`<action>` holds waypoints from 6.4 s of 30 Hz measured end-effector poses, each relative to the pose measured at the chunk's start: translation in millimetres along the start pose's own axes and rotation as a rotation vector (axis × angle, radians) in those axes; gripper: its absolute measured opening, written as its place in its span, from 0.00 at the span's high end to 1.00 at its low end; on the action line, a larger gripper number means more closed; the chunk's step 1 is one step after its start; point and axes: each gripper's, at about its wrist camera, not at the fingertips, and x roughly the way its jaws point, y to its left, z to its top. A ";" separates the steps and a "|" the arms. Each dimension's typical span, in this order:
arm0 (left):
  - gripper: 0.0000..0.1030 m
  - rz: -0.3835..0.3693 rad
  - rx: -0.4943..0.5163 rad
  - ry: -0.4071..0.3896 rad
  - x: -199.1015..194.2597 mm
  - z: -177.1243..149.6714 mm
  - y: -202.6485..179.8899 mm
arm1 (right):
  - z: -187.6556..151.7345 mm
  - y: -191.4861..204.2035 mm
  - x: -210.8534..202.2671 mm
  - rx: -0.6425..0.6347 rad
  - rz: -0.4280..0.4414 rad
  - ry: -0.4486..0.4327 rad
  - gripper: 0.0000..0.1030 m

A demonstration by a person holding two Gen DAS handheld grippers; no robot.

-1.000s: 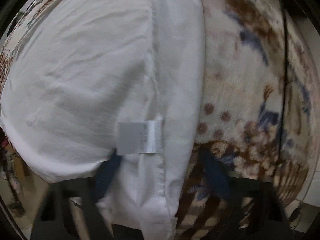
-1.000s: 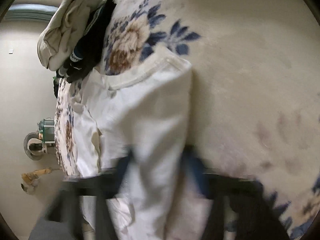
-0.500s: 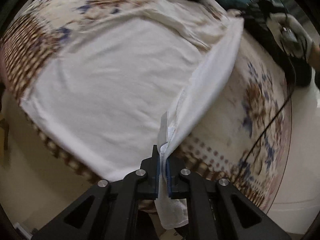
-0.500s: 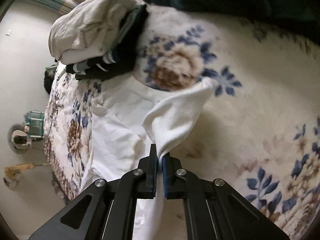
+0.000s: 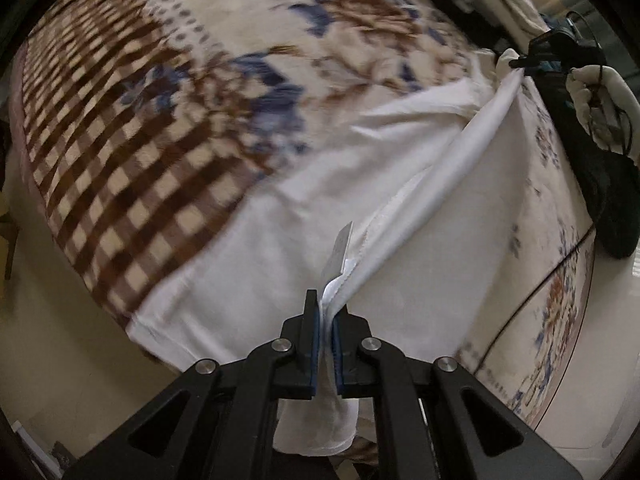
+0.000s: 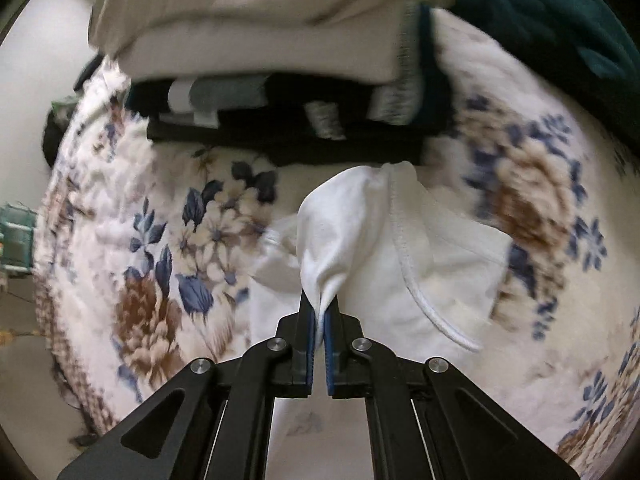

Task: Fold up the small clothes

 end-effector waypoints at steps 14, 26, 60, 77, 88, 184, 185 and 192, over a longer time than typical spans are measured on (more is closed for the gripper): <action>0.69 -0.101 -0.196 0.085 -18.8 9.2 108.7 | 16.4 42.7 48.8 0.029 -0.027 0.071 0.83; 0.61 -0.164 -0.182 0.202 -12.4 -23.5 92.9 | -136.2 22.3 -43.5 -0.064 0.135 0.172 0.47; 0.68 -0.151 0.023 0.124 -21.7 -9.6 131.2 | -569.6 -19.5 -21.2 0.493 0.458 0.251 0.48; 0.68 -0.094 0.238 0.196 -9.7 5.8 128.7 | -593.1 -11.7 -27.6 0.530 0.299 0.118 0.48; 0.68 -0.089 0.319 0.217 0.9 2.9 108.6 | -624.8 23.7 21.6 0.447 0.411 0.222 0.85; 0.99 0.030 0.802 0.351 73.8 -56.9 -132.8 | -719.0 -36.1 21.5 1.020 0.579 0.072 0.98; 0.99 0.030 0.799 0.346 72.0 -55.4 -130.7 | -719.6 -36.1 21.6 1.018 0.606 0.068 0.98; 0.99 0.042 0.802 0.329 66.1 -45.8 -120.9 | -711.9 -44.5 24.3 1.106 0.757 0.028 0.51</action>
